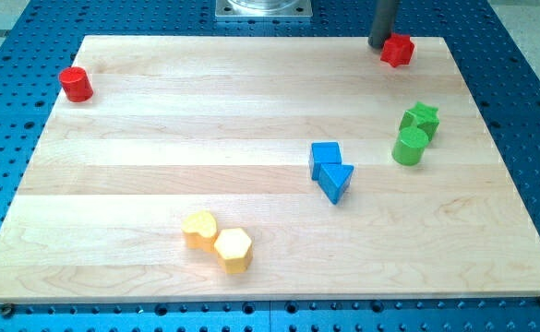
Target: Place the red circle to the left of the red star
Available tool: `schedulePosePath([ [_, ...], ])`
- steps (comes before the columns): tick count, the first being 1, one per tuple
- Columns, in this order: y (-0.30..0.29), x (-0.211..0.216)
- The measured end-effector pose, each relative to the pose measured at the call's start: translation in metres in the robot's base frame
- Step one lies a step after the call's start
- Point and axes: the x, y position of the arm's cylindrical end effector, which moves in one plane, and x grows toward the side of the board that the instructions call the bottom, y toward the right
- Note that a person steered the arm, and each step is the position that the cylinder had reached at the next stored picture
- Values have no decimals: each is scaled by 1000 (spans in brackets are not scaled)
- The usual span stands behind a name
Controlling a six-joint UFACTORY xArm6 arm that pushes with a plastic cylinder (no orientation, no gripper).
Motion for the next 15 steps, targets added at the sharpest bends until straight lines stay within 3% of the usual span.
schedulePosePath([
  [1,-62,-7],
  [2,-177,-1],
  [4,-351,50],
  [6,-464,89],
  [7,-483,117],
  [10,-383,142],
  [12,-371,164],
  [14,-275,148],
  [15,-265,114],
])
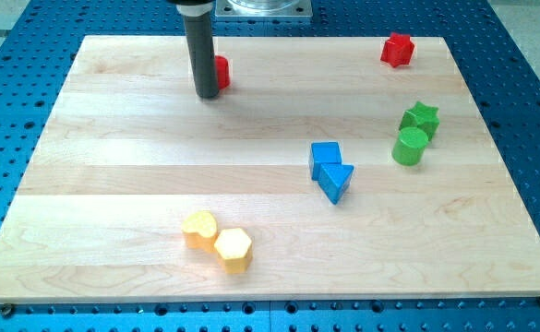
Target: Place the red circle to the left of the red star
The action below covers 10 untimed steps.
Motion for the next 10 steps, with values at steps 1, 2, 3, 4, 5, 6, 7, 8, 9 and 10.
schedulePosePath([
  [1,-4,-2],
  [2,-12,-18],
  [3,-12,-31],
  [4,2,-42],
  [5,44,-46],
  [6,81,-54],
  [7,57,-62],
  [8,56,-66],
  [9,101,-75],
  [10,144,-81],
])
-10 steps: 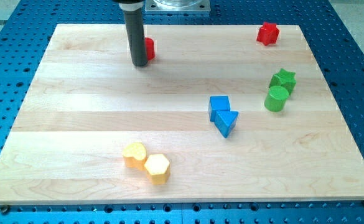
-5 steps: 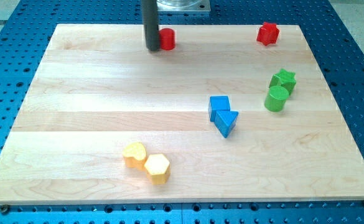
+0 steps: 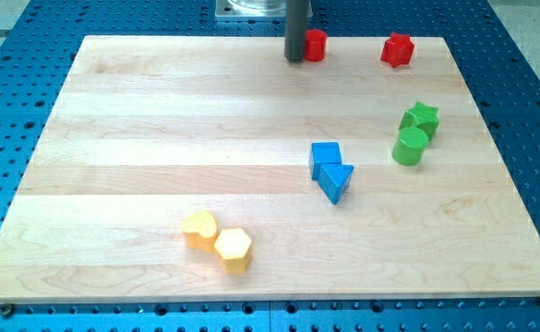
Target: Place the red circle to the left of the red star
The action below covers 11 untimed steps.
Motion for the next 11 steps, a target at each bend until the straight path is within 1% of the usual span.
schedulePosePath([
  [1,-11,-25],
  [2,-10,-33],
  [4,68,-33],
  [5,61,-33],
  [6,15,-19],
  [7,26,4],
  [8,71,8],
  [9,83,8],
  [10,59,23],
  [11,24,79],
])
